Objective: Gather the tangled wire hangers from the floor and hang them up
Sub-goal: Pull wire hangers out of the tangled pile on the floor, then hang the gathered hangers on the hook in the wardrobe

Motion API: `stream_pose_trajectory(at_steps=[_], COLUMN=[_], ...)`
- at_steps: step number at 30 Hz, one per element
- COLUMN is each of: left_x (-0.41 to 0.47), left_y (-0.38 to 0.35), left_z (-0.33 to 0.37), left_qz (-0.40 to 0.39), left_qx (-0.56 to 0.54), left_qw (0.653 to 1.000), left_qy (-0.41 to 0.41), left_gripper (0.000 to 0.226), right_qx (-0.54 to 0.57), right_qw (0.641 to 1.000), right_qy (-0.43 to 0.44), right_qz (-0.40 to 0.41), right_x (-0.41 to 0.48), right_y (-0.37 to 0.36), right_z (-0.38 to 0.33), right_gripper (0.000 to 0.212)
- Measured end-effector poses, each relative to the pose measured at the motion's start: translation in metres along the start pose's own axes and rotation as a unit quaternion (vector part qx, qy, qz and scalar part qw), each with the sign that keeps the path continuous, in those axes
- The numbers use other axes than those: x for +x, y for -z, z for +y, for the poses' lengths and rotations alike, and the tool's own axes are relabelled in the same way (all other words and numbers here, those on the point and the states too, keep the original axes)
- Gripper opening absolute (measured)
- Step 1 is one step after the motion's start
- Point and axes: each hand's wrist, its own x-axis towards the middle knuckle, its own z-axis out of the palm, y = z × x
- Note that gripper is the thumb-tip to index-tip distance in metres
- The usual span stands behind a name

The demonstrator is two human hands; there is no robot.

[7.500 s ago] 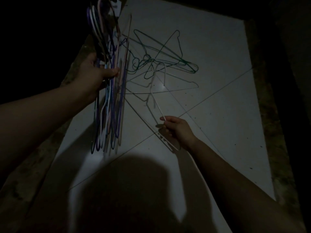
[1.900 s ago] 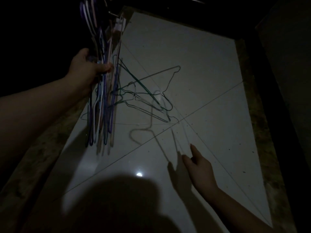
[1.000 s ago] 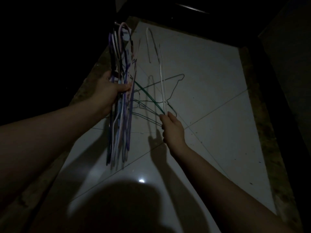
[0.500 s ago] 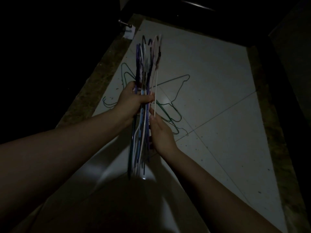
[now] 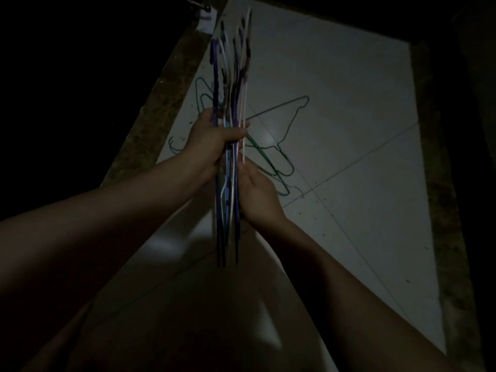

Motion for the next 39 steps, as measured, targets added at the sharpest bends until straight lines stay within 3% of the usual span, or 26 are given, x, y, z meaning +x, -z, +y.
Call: stream_pose_trajectory(at_steps=[6, 10, 12, 16, 22, 31, 39], left_x=[-0.042, -0.085, -0.104, -0.139, -0.195, -0.287, -0.37], left_y=[-0.003, -0.022, -0.031, -0.054, -0.086, -0.11, -0.126], left_z=[0.078, 0.148, 0.185, 0.279, 0.441, 0.67, 0.79], left_qz=[0.009, 0.01, 0.006, -0.001, -0.032, -0.092, -0.153], left_qx=[-0.018, -0.013, -0.011, -0.009, 0.017, 0.032, 0.068], left_qw=[0.999, 0.999, 0.999, 1.0, 0.999, 0.988, 0.965], left_qy=[0.035, 0.041, 0.043, 0.024, -0.038, -0.118, -0.203], left_gripper=[0.056, 0.037, 0.039, 0.047, 0.046, 0.043, 0.035], right_qx=[-0.022, -0.072, -0.089, -0.096, -0.016, -0.005, -0.003], right_qw=[1.0, 0.997, 0.996, 0.995, 0.999, 0.973, 0.907], right_qy=[-0.019, -0.013, -0.023, -0.038, -0.015, 0.166, 0.344], right_qz=[-0.002, 0.006, 0.014, 0.009, 0.048, 0.163, 0.244], right_x=[-0.048, -0.088, -0.106, -0.137, -0.181, -0.223, -0.271], right_y=[0.019, 0.043, 0.055, 0.094, 0.154, 0.247, 0.314], right_z=[-0.084, -0.151, -0.182, -0.271, -0.421, -0.645, -0.788], right_gripper=[0.039, 0.04, 0.041, 0.044, 0.052, 0.042, 0.037])
